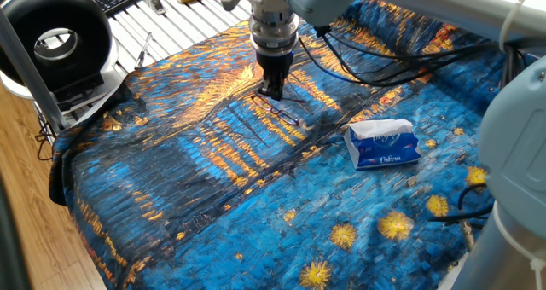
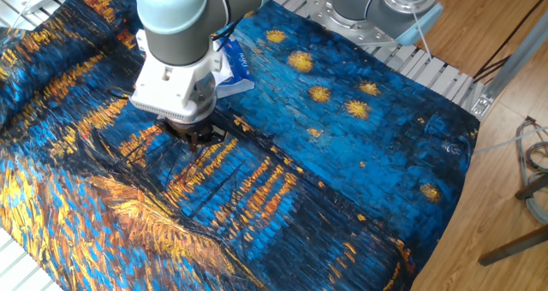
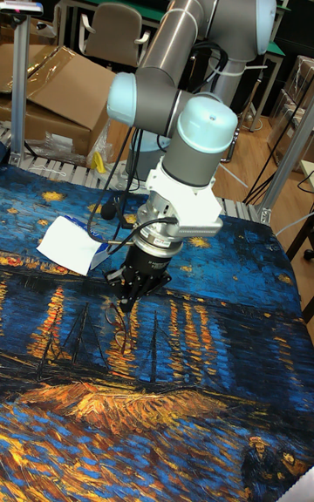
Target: Unfold the leg of the glasses (with one hand)
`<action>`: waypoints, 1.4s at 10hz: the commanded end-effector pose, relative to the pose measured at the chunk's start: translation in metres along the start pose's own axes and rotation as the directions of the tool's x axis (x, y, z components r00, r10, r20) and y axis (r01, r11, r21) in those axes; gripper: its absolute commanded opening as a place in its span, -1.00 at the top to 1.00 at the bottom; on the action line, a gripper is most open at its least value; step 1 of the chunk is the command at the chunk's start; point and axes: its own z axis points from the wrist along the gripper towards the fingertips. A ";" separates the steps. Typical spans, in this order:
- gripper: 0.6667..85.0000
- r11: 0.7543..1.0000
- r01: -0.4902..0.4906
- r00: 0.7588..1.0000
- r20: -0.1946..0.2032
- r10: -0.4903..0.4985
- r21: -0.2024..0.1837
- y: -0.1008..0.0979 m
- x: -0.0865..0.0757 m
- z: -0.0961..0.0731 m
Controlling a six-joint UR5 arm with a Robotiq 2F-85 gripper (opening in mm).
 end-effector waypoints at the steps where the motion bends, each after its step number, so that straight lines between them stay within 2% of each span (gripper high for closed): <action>1: 0.93 1.000 -0.001 1.000 0.011 0.001 -0.020 0.004 -0.005 0.003; 7: 0.83 0.999 0.009 1.000 0.023 -0.008 -0.040 0.009 -0.009 0.005; 14: 0.50 0.998 0.045 0.999 0.019 -0.044 -0.042 0.009 -0.007 0.004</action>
